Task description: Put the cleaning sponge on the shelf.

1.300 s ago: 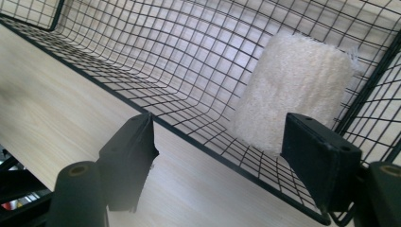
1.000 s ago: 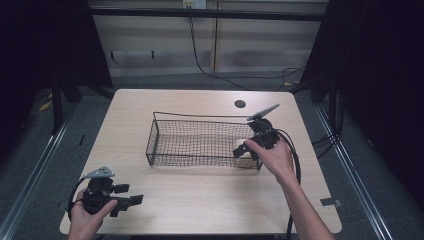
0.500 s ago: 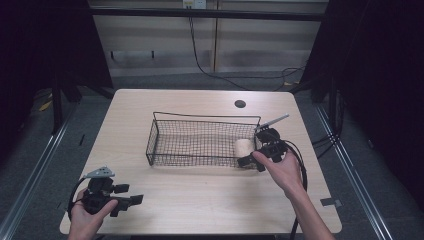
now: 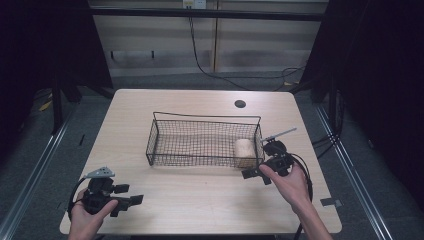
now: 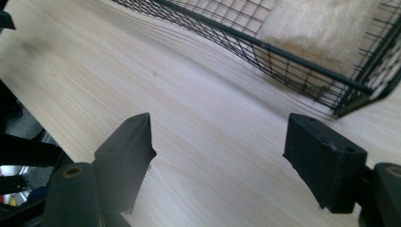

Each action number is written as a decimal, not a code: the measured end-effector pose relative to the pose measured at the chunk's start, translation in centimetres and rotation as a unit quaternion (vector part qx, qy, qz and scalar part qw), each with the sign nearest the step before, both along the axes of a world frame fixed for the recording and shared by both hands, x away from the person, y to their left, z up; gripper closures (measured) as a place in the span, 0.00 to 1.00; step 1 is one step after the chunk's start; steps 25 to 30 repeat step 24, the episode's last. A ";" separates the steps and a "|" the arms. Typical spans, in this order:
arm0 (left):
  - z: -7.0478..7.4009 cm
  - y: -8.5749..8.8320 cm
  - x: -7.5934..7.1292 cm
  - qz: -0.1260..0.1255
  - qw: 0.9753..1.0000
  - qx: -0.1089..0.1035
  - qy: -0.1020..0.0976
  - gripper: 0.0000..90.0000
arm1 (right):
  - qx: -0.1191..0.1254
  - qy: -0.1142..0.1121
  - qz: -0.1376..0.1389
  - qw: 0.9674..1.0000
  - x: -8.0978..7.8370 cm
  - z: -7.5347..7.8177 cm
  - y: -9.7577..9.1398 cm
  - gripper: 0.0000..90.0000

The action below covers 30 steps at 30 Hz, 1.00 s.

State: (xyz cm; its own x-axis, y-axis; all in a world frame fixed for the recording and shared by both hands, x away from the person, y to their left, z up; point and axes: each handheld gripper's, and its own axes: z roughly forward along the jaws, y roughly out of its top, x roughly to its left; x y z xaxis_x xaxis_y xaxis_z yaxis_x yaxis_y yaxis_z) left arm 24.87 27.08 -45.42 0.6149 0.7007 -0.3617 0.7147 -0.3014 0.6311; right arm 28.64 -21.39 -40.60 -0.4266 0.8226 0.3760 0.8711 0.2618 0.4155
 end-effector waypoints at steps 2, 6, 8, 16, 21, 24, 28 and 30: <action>0.0 0.0 0.0 -0.001 1.000 0.001 0.000 0.25 | 0.000 0.000 -0.001 1.000 -0.1 -0.2 -0.1 0.27; 0.0 0.0 0.0 -0.001 1.000 0.001 0.000 0.25 | 0.006 -0.003 -0.003 1.000 -0.8 -0.9 -0.7 0.27; 0.0 0.0 0.0 -0.001 1.000 0.001 0.000 0.25 | 0.007 -0.005 -0.009 1.000 -1.2 -1.2 -1.1 0.27; 0.0 0.0 0.0 0.000 1.000 0.001 -0.001 0.25 | 0.010 -0.009 -0.026 1.000 -2.8 -3.0 -2.9 0.26; -0.1 0.0 0.1 0.001 1.000 0.002 0.003 0.25 | 0.011 -0.020 -0.041 0.999 -3.2 -4.1 -3.8 0.25; 0.0 0.0 0.1 -0.002 1.000 0.003 0.000 0.25 | -0.001 -0.023 -0.045 0.999 -3.3 -4.9 -3.8 0.23; 0.0 0.0 0.1 -0.002 1.000 0.003 0.000 0.25 | -0.001 -0.023 -0.045 0.999 -3.3 -4.9 -3.8 0.23; 0.0 0.0 0.1 -0.002 1.000 0.003 0.000 0.25 | -0.001 -0.023 -0.045 0.999 -3.3 -4.9 -3.8 0.23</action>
